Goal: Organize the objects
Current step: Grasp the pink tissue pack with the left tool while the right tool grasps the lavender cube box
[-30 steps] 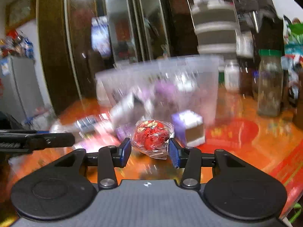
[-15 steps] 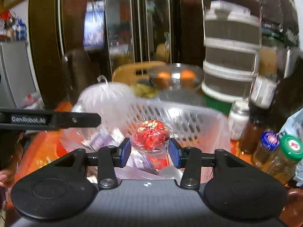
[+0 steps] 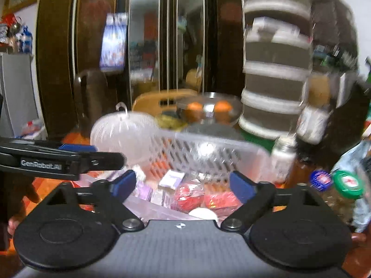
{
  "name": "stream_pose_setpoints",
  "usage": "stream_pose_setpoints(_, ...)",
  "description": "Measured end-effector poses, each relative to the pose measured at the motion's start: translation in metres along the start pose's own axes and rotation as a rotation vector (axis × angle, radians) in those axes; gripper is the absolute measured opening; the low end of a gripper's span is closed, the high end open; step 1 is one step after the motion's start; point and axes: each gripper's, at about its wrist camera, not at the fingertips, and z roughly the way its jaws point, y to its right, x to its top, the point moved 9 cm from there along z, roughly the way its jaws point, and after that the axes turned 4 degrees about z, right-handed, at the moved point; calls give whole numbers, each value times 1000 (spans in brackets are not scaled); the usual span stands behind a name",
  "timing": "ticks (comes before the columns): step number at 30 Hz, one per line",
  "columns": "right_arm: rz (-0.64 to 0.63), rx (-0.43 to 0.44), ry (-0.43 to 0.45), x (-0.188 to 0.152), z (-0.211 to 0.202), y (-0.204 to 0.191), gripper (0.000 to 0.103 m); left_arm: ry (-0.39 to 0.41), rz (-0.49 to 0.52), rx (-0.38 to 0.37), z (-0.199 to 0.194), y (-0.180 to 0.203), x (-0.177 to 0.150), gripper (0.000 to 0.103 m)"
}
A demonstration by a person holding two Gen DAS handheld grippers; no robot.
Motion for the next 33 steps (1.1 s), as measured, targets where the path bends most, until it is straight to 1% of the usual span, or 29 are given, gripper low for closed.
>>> stream_pose_setpoints(2,30,18,46,-12,-25,3,101,34,18,3,-25,3,-15,88)
stream_pose_setpoints(3,41,23,58,-21,-33,5,103,38,19,13,-37,4,-28,89)
stream_pose_setpoints(6,52,-9,24,-59,-39,12,103,7,53,26,-59,9,-69,89)
stream_pose_setpoints(8,72,-23,-19,-82,-30,17,103,-41,64,30,-63,10,-96,89)
stream_pose_setpoints(10,103,-30,-70,-98,-17,23,103,-70,61,46,-61,8,-112,89)
stream_pose_setpoints(12,136,-24,-101,-106,-7,26,103,-94,81,50,-58,11,-124,89)
stream_pose_setpoints(16,148,-26,-127,-114,5,26,102,-135,121,31,-51,19,-137,89)
stream_pose_setpoints(20,146,-24,-153,-122,11,22,89,-173,135,43,-48,19,-149,89)
stream_pose_setpoints(22,144,-28,-163,-125,16,23,85,-187,144,53,-47,19,-153,89)
stream_pose_setpoints(25,145,-23,-173,-127,20,22,73,-192,135,52,-48,16,-155,89)
stream_pose_setpoints(27,144,-21,-174,-126,21,21,69,-194,130,56,-48,15,-155,89)
stream_pose_setpoints(28,140,-24,-178,-127,22,21,62,-197,130,62,-47,14,-156,89)
stream_pose_setpoints(29,135,-27,-184,-127,23,20,53,-200,133,68,-46,15,-156,89)
stream_pose_setpoints(30,131,-28,-190,-128,24,19,51,-206,137,72,-45,15,-157,89)
stream_pose_setpoints(33,124,-34,-177,-127,22,18,51,-224,137,72,-42,15,-160,89)
